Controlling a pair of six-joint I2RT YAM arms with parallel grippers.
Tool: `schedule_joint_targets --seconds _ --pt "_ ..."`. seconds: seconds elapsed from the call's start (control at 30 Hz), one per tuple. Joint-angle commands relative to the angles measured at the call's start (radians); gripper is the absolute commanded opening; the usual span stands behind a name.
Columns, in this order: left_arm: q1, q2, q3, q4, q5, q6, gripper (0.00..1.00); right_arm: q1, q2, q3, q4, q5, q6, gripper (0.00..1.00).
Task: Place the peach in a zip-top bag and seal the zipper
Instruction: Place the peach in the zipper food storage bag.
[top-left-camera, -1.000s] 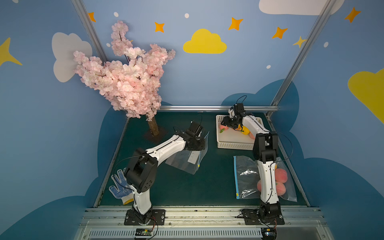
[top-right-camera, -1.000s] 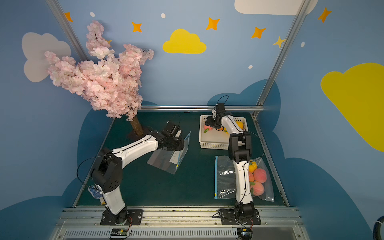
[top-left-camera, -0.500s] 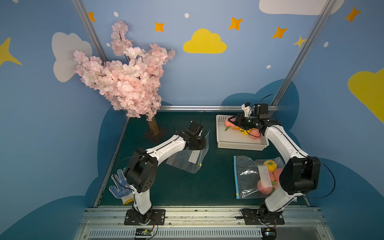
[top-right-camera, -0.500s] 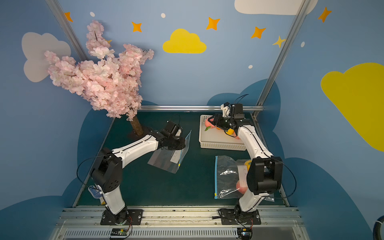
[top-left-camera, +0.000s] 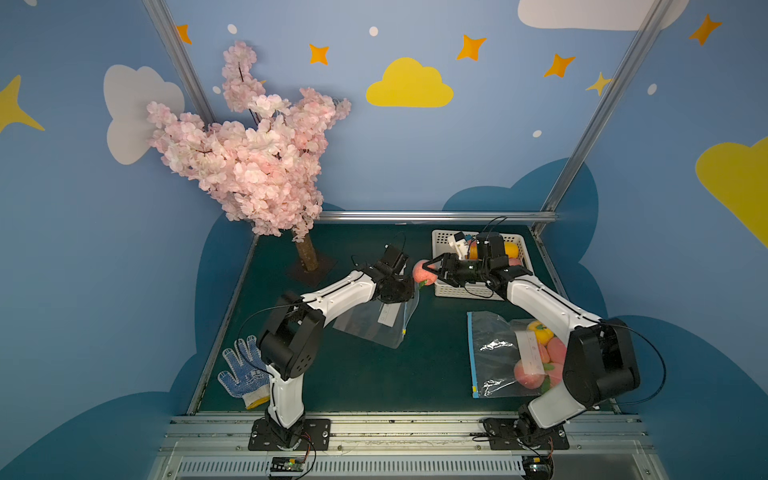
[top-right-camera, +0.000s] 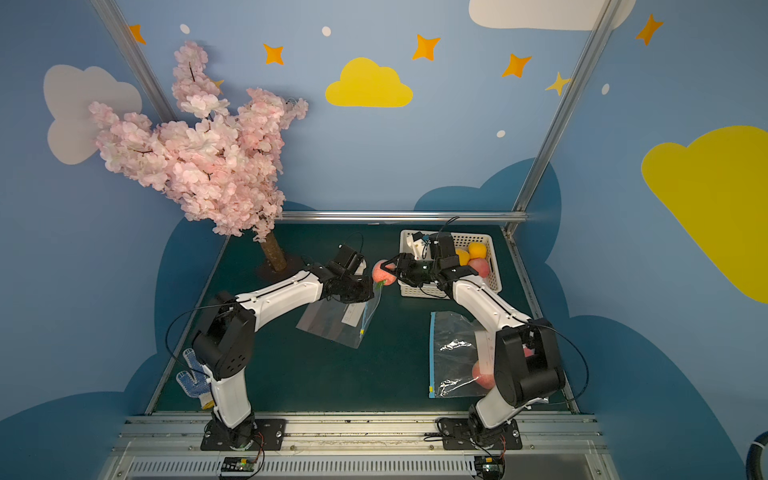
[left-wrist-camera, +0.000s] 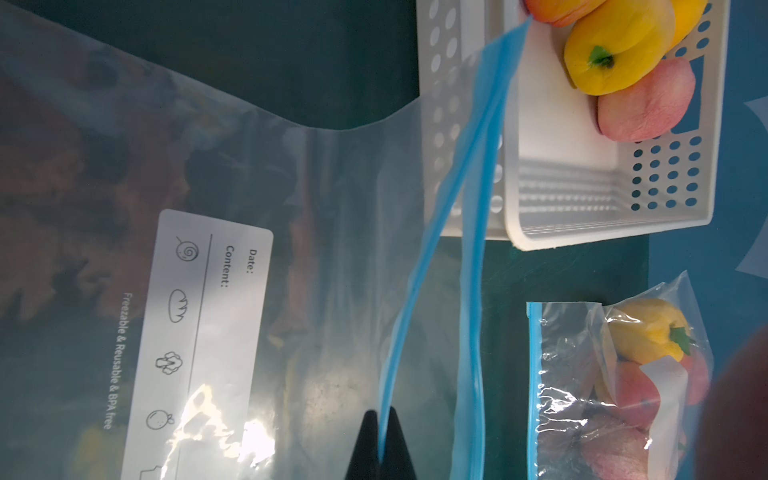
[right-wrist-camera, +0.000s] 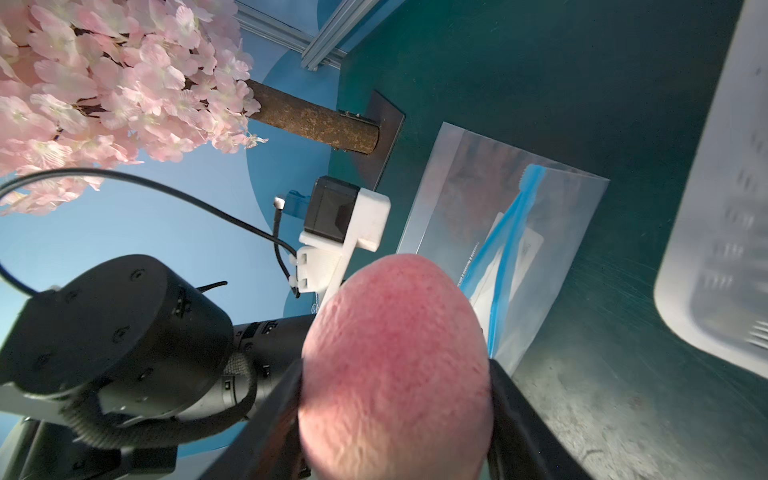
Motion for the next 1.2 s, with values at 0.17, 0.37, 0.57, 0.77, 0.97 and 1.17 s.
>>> schedule_joint_targets --seconds 0.17,0.37,0.57,0.77,0.97,1.17 --pt "-0.003 -0.012 -0.002 0.027 -0.002 -0.008 0.03 0.019 0.088 0.017 0.032 0.004 0.06 0.38" --pt "-0.003 -0.021 -0.005 0.031 -0.002 -0.01 0.03 0.026 0.12 0.027 0.055 -0.034 0.073 0.37" --pt "-0.001 -0.031 -0.004 0.03 -0.006 -0.004 0.03 0.056 0.148 0.105 -0.226 0.128 -0.093 0.35" --pt "0.003 -0.043 -0.008 0.023 -0.03 -0.005 0.03 0.077 0.138 0.126 -0.368 0.298 -0.171 0.33" --pt "0.007 -0.064 -0.015 0.04 -0.027 0.0 0.03 0.1 0.153 0.16 -0.408 0.286 -0.221 0.36" --pt "0.011 -0.115 -0.027 0.058 -0.041 0.005 0.03 0.112 0.164 0.161 -0.392 0.182 -0.238 0.42"
